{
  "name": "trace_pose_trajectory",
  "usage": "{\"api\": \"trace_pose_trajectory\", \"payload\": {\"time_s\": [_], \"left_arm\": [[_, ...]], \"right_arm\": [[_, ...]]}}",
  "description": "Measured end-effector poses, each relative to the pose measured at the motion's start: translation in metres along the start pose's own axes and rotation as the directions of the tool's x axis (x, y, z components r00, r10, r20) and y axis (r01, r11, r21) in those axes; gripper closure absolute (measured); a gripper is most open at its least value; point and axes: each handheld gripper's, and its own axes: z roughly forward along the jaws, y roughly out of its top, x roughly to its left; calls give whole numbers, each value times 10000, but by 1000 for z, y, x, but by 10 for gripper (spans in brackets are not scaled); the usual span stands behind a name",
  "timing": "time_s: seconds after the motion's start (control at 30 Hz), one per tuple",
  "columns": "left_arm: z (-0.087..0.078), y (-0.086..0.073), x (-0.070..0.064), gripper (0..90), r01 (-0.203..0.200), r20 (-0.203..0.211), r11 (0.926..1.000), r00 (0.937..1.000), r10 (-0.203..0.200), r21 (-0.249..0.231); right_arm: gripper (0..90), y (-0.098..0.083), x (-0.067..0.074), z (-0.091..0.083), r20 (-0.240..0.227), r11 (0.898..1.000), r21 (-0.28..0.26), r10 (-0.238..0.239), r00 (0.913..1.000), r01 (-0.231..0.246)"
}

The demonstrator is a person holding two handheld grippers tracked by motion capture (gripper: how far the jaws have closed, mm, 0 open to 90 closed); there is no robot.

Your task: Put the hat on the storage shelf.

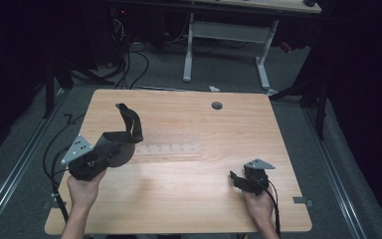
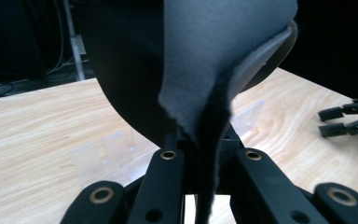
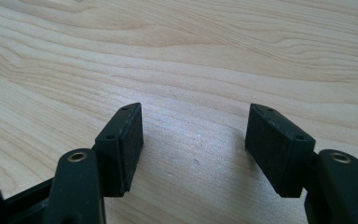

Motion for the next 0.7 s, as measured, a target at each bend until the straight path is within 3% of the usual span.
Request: {"api": "trace_pose_trajectory", "payload": {"time_s": [0.37,0.47,0.7], "left_arm": [[17,9,17,857,-272,-381,9991,9989,259,-324],[23,7,24,857,-649,-448,9974,9970,635,-307],[29,4,34,857,-907,-513,9955,9947,892,-269]], "right_arm": [[368,0,0,0,2,10000,2,-3,10000,3],[367,0,0,0,-3,10000,1,-14,10000,14],[366,0,0,0,-4,10000,2,-9,10000,9]]}}
